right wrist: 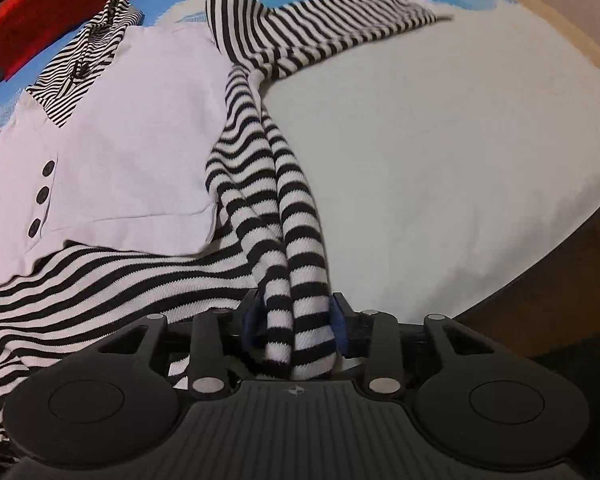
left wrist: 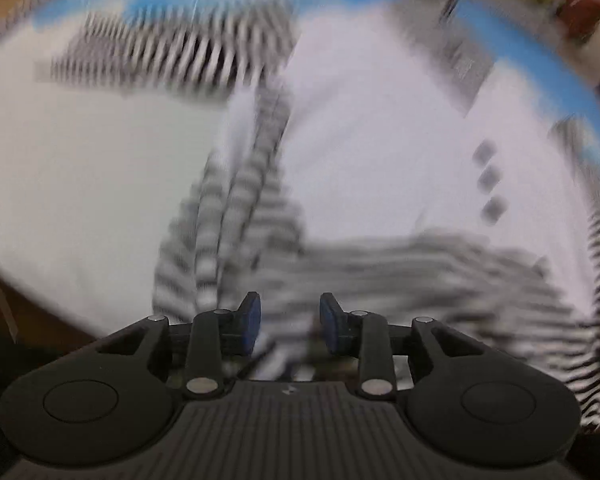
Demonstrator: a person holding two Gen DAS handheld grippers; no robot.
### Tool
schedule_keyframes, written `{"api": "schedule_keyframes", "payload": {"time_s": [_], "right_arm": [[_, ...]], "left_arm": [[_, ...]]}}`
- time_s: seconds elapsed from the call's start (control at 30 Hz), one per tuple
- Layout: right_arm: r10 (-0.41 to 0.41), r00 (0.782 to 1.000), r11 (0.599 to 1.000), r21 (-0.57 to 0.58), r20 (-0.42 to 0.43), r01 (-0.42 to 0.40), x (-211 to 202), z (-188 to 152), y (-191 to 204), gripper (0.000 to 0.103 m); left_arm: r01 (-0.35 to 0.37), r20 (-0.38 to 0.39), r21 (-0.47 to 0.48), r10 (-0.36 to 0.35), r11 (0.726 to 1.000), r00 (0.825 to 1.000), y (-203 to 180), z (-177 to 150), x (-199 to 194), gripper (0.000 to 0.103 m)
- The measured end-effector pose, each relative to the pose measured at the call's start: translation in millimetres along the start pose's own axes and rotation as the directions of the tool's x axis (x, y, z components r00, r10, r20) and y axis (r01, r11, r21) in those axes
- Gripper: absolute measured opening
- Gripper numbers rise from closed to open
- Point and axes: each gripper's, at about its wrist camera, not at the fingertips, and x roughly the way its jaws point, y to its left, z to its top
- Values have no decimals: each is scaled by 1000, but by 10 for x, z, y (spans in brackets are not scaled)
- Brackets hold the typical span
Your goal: Fold small clothes
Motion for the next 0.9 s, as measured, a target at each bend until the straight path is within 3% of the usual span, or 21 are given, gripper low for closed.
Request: {"api": "schedule_keyframes", "payload": {"time_s": [0.1, 0.17, 0.2, 0.3, 0.37, 0.47, 0.6, 0.7, 0.73, 0.77, 0.9], "right_arm": [[11, 999, 1000, 8, 36, -11, -87, 5, -51, 40], [-8, 998, 1000, -26, -55, 7, 56, -27, -55, 43], [-1, 996, 1000, -15, -85, 0, 106, -48, -76, 50], [-13, 999, 1000, 18, -42, 14, -1, 7, -91, 51], [-13, 999, 999, 34, 50, 11, -175, 59, -116, 51], [6, 974, 999, 41, 228, -15, -550, 200, -160, 51], [58, 907, 998, -2, 416, -63, -1004, 391, -173, 52], [125, 855, 992, -50, 503, -116, -1279, 597, -220, 52], [135, 838, 991, -72, 529, -115, -1337, 673, -235, 52], [139, 818, 990, -95, 558, -104, -1394, 758, -253, 52], [164, 747, 978, -203, 645, -40, -1381, 1026, -371, 52]], "left_arm": [[-27, 24, 7, 27, 1000, 999, -58, 8, -71, 36], [-27, 74, 43, 23, 999, 997, -129, 8, -182, 48], [-29, 84, 56, 24, 998, 996, -162, 3, -180, 52], [-11, 59, 24, 9, 1000, 998, -155, -20, -161, 52], [-41, 162, 6, 39, 999, 986, -86, 33, -294, 50], [-27, 354, 21, 18, 999, 935, -71, 125, -666, 50], [33, 487, 31, -44, 999, 872, -105, 268, -1049, 50], [21, 599, 96, -74, 995, 797, -210, 583, -1346, 50], [14, 639, 112, -83, 994, 765, -223, 704, -1438, 51], [18, 655, 124, -96, 992, 749, -225, 818, -1513, 55], [47, 667, 117, -113, 992, 737, -87, 1463, -1518, 65]]}}
